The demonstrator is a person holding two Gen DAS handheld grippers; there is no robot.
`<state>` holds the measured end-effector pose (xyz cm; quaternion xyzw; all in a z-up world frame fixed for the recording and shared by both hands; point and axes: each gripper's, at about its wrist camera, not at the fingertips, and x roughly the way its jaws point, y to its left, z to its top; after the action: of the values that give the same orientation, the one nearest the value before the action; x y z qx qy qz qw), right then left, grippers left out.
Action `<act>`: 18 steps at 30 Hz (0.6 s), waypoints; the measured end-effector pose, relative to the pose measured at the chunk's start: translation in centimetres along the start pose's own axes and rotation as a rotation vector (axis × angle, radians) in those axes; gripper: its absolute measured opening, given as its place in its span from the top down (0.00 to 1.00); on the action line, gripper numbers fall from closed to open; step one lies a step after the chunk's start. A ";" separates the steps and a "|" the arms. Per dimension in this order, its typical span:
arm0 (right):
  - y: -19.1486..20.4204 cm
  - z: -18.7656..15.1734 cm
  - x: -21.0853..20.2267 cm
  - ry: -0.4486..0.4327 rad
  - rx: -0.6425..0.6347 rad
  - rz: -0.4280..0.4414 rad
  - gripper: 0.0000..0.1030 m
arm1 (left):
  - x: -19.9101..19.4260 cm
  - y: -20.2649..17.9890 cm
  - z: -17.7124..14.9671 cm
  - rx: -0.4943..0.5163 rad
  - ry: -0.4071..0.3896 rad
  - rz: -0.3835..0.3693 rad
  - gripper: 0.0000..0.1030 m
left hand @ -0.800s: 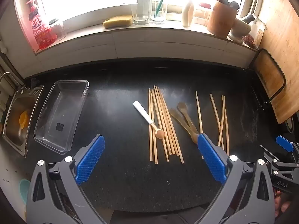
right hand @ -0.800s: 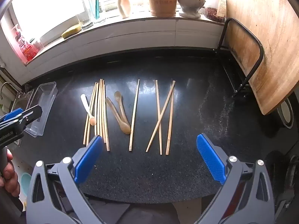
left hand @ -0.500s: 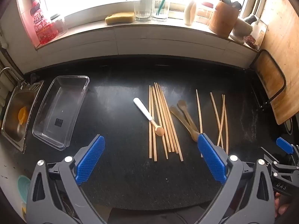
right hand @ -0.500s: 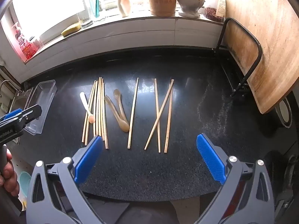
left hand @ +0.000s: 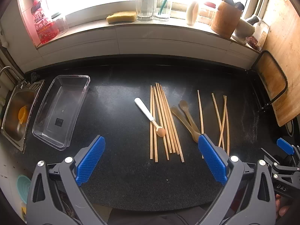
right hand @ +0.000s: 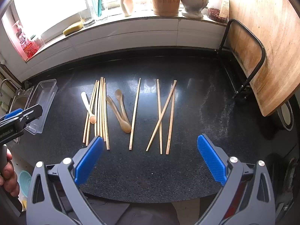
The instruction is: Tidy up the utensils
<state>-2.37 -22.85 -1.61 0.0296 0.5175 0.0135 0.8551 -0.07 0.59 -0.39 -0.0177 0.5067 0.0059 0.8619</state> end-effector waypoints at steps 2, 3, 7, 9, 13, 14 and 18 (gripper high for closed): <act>0.0 0.1 0.0 -0.003 -0.003 -0.001 0.05 | 0.1 0.1 0.1 -0.004 0.000 0.001 0.06; 0.1 0.1 0.1 -0.005 -0.006 -0.002 0.05 | 0.1 0.2 0.2 -0.007 0.001 0.002 0.06; 0.2 0.1 0.1 -0.004 -0.011 -0.001 0.05 | 0.3 0.3 0.1 -0.013 0.003 0.002 0.06; 0.1 0.1 0.1 -0.005 -0.011 -0.001 0.05 | 0.4 0.3 0.2 -0.014 0.003 0.002 0.06; 0.2 0.2 0.1 -0.002 -0.011 -0.001 0.05 | 0.5 0.4 0.3 -0.017 0.007 0.004 0.06; 0.2 0.2 0.1 -0.003 -0.011 -0.001 0.05 | 0.6 0.4 0.3 -0.019 0.009 0.003 0.06; 0.2 0.2 0.2 0.000 -0.010 0.000 0.05 | 0.6 0.4 0.1 -0.021 0.011 0.003 0.06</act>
<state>-2.12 -22.69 -1.66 0.0250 0.5172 0.0160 0.8554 0.32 1.03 -0.91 -0.0259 0.5112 0.0121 0.8590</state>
